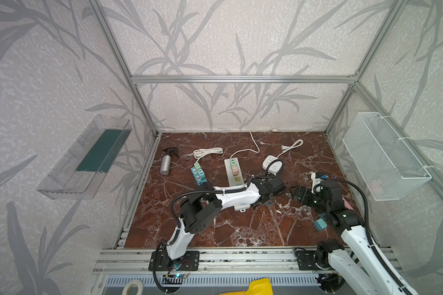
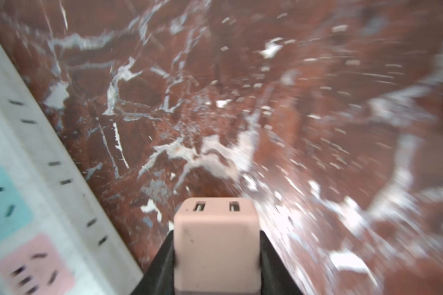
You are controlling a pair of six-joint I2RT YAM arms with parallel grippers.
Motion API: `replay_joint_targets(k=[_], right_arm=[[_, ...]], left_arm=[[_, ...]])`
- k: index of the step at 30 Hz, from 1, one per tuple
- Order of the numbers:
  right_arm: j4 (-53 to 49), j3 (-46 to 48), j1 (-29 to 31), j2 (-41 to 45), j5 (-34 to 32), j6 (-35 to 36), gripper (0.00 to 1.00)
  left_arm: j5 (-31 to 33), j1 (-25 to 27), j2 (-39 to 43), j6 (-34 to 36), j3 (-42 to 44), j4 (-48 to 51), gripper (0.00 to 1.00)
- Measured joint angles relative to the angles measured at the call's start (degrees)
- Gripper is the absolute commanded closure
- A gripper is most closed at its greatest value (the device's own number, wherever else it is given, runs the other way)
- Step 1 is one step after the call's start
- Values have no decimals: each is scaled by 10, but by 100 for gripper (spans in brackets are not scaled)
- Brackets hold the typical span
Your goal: Insert the plug
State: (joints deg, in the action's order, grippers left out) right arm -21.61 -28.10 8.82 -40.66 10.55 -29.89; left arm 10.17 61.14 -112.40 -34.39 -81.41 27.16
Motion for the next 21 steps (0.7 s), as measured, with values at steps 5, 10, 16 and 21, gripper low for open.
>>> replay_joint_targets(k=[5, 10, 16, 21], right_arm=[[3, -12, 2, -45, 31, 12, 53], [-31, -104, 58, -118, 45, 44, 79], [-70, -243, 197, -205, 40, 93, 48], [-79, -277, 266, -287, 45, 103, 39]], left_arm=[[-26, 5, 173, 113, 203, -272, 100], [-33, 5, 241, 219, 425, -592, 100], [-38, 5, 206, 305, 607, -880, 100], [-39, 5, 204, 352, 628, -985, 100]])
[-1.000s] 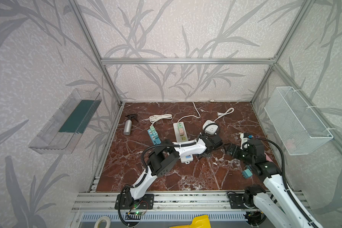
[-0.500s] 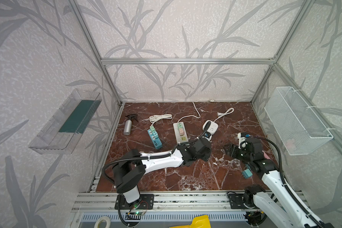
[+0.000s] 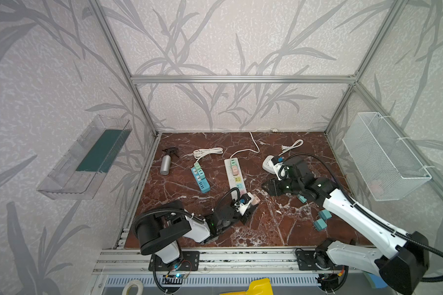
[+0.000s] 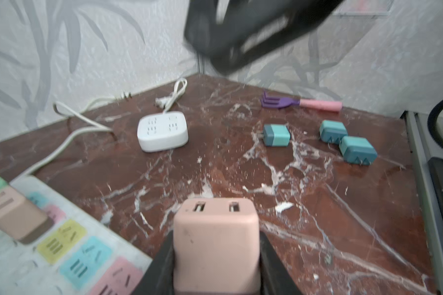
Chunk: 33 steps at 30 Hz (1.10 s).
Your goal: Insert the plug
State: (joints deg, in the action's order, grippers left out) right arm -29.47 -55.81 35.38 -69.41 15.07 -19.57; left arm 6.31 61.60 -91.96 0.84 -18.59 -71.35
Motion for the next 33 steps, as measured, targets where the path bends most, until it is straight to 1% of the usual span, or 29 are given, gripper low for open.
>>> replay_joint_targets(k=[3, 5, 11, 16, 21, 24, 28, 33], right_arm=[[-3, 0, 15, -36, 9, -2, 38], [-1, -4, 18, -50, 13, 1, 39], [-8, -12, 18, -82, 18, 12, 39], [-17, -14, 17, -71, 19, 14, 39], [-15, -13, 19, -33, 21, 11, 41], [-7, -13, 19, -31, 30, 9, 44], [7, -1, 19, -43, 44, 2, 52], [19, 13, 22, -56, 71, -4, 80]], left_arm=[[0, 0, 0, 19, 0, -31, 100], [1, 0, -3, 28, 2, -32, 100], [2, -2, -29, 45, 2, -33, 100], [0, -2, -39, 51, -2, -46, 100], [-2, -2, -47, 52, -15, -57, 100], [-4, -2, -47, 52, -18, -61, 100], [-9, -2, -47, 58, -18, -64, 100], [-19, -2, -47, 60, -18, -58, 100]])
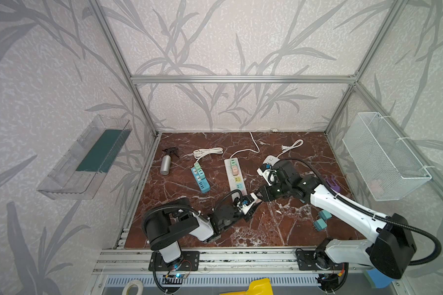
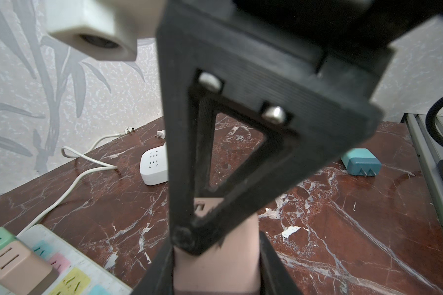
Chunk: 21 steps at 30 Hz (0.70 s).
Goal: Insert the plug
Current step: 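Grasp the beige adapter with the right gripper while the left gripper releases it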
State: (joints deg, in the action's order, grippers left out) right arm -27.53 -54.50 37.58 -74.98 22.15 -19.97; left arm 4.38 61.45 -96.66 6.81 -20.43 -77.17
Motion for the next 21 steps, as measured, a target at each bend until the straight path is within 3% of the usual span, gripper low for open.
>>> replay_joint_targets(k=[3, 6, 8, 11, 13, 14, 16, 18, 19, 21], right_arm=[[-2, 0, 0, 0, 7, 3, 80], [-6, 0, 0, 0, 8, 1, 61], [-14, 0, 0, 0, 9, 0, 61], [-23, -1, 0, 0, 11, -3, 74], [-26, -1, 0, 0, 11, 6, 96], [-26, -1, 0, 0, 11, 8, 100], [-26, -1, 2, 0, 12, 9, 100], [-25, -1, 3, 1, 13, 2, 100], [-26, -1, 3, 1, 11, -5, 100], [-28, -4, 4, 1, -3, -16, 100]], left_arm=[[-3, -1, 0, -3, 0, 0, 100], [-3, -1, 0, -3, 0, 0, 100], [-1, 0, 0, 1, 0, -2, 100], [0, 0, 0, 6, 0, -4, 100], [-1, 0, 0, 5, 0, -3, 99], [-1, 0, 0, 5, 0, -3, 90], [-1, 0, 0, 5, 0, -3, 52], [8, 0, 1, 6, 0, -4, 31], [20, 0, 5, 3, 1, -4, 23], [54, 1, 26, -6, 9, -5, 15]])
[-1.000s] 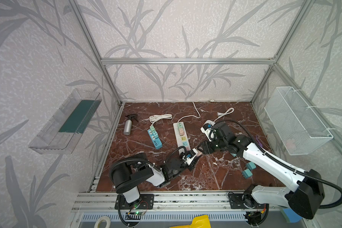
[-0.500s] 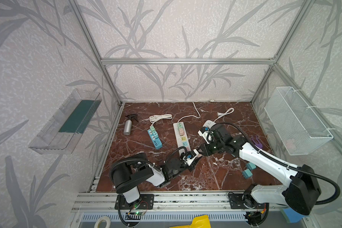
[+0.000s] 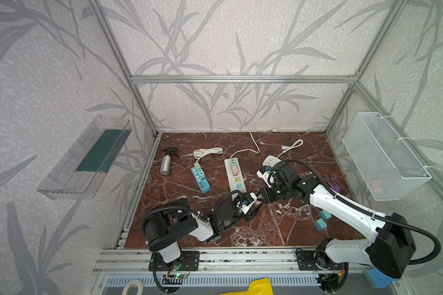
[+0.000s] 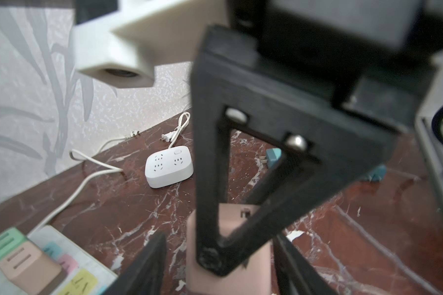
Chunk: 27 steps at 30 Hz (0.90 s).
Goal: Insert the plug
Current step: 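Grasp the beige adapter with the right gripper while the left gripper releases it, then carry the beige adapter over the yellow socket while the left gripper withdraws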
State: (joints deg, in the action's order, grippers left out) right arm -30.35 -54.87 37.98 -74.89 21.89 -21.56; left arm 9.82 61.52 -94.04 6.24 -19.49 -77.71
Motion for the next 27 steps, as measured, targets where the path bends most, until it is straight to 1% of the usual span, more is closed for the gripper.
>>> replay_joint_targets(k=[2, 3, 5, 6, 7, 9, 10, 12, 14, 16, 20, 23, 27], right_arm=[[-4, -17, 2, 0, -29, -11, 100], [-7, -32, 5, -1, -47, -14, 100], [-10, -69, 13, -10, -90, -20, 100], [-7, -92, 20, -23, -116, -23, 100], [-2, -113, 28, -39, -140, -24, 100], [10, -150, 45, -78, -183, -24, 100], [18, -167, 54, -105, -205, -24, 100], [29, -194, 68, -156, -241, -24, 100], [33, -219, 78, -209, -270, -24, 100], [34, -247, 86, -264, -290, -24, 100], [33, -277, 90, -329, -316, -24, 100], [33, -279, 90, -346, -326, -24, 100], [38, -289, 90, -362, -339, -28, 100]], left_arm=[[52, 2, 42, -23, 20, 1, 15], [86, 3, 76, -39, 32, 13, 15], [159, 2, 169, -91, 44, 80, 15], [191, -4, 226, -131, 35, 157, 14], [213, -14, 282, -181, 11, 256, 14], [237, -45, 350, -263, -54, 428, 14], [242, -71, 373, -302, -88, 504, 14], [242, -110, 404, -348, -113, 589, 14], [240, -144, 428, -390, -110, 663, 14], [229, -161, 436, -426, -95, 717, 14], [202, -169, 445, -464, -55, 768, 14], [190, -171, 460, -473, -40, 784, 14], [184, -175, 477, -473, -39, 781, 14]])
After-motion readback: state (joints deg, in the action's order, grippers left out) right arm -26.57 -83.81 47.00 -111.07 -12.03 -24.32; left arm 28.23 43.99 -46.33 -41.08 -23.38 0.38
